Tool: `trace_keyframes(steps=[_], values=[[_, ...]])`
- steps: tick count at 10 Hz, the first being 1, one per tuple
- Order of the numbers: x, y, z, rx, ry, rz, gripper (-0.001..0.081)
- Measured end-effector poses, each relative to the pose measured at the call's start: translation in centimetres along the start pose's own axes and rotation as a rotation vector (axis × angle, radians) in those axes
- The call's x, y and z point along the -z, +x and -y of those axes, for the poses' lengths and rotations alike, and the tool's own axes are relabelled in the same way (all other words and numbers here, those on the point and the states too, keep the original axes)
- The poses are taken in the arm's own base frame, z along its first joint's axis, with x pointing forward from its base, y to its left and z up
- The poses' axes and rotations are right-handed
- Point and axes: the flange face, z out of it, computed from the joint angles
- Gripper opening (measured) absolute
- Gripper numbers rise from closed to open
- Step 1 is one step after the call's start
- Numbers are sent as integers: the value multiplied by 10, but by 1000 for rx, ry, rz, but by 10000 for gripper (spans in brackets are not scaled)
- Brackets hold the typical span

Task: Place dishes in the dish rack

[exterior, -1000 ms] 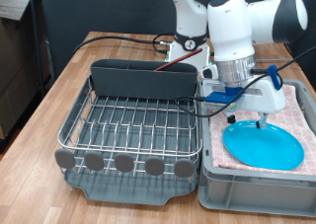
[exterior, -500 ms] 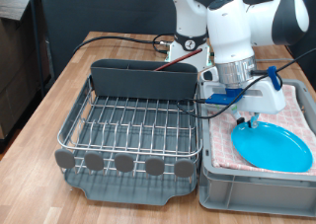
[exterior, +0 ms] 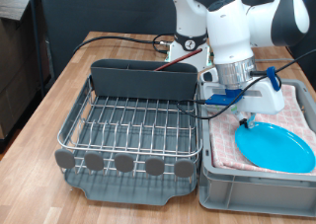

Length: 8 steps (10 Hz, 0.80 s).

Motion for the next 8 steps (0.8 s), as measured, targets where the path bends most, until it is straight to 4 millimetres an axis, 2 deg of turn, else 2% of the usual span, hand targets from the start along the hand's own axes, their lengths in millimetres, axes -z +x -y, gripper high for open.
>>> trace_keyframes(steps=[3,8], values=[[6,2,6,10,-13,-39,35],[30,2,22,36,-46,-97,26]])
